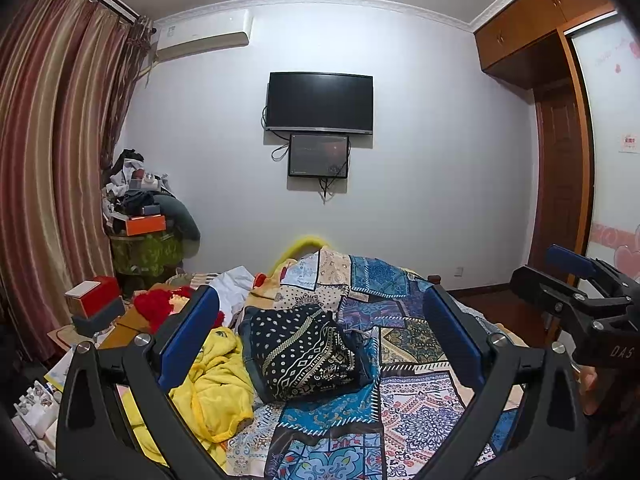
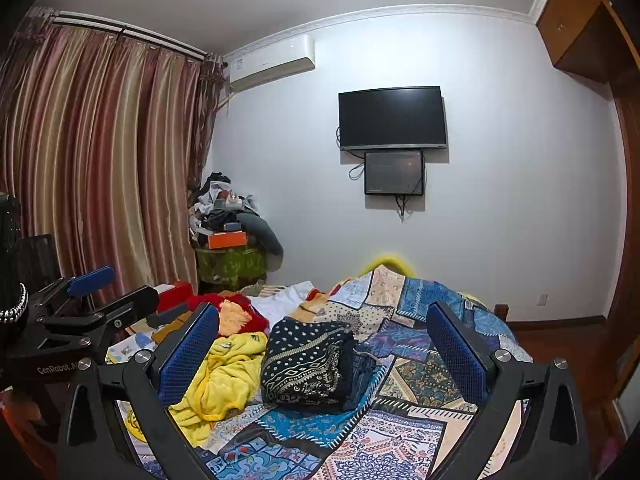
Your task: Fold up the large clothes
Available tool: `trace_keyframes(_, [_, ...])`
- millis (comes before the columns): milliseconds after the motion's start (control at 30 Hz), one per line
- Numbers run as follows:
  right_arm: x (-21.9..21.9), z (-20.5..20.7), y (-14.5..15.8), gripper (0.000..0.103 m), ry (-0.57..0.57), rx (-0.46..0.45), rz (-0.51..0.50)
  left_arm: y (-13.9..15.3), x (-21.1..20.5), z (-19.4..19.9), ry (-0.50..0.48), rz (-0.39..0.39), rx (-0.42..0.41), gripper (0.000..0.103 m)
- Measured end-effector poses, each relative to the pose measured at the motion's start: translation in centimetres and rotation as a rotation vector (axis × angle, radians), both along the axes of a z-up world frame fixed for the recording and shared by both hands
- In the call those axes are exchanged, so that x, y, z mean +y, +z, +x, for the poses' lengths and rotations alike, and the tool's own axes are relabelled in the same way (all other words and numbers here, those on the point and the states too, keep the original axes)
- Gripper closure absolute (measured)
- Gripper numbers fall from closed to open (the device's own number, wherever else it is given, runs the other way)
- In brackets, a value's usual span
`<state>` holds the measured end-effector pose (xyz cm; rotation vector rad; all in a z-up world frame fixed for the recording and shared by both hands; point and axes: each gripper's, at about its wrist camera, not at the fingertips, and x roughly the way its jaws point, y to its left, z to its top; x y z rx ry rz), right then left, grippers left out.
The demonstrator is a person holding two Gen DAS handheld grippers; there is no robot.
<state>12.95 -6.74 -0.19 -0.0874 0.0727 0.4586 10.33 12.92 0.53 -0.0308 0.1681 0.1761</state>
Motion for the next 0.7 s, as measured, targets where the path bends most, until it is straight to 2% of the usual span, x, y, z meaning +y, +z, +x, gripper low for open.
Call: trace_keyframes(700, [1.2, 0.0, -0.1, 0.000, -0.031, 0.001, 0.009, -0.5, -0.1, 0.5, -0.039, -0.031, 0.026, 0.000])
